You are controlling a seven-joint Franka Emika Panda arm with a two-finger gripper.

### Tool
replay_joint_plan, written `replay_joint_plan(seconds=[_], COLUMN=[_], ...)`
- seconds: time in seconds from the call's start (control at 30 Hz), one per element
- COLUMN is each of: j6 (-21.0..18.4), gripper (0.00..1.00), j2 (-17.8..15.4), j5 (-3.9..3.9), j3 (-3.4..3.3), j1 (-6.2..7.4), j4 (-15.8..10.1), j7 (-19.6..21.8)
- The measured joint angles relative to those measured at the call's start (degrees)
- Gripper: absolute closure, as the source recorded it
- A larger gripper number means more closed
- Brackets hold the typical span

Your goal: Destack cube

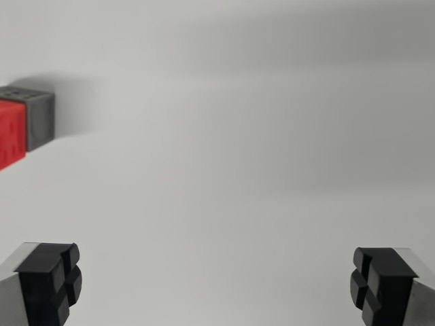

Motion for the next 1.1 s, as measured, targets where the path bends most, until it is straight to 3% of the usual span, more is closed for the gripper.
replay_joint_plan(seconds=[0.37,1.1], j6=[1.50,4.92], gripper=[0.00,0.00], j2=[1.24,5.56], j5=[-0.20,-1.11], j3=[0.56,1.82], j1=[2.26,8.19], j4=[-0.14,0.99], j7=[3.77,13.59])
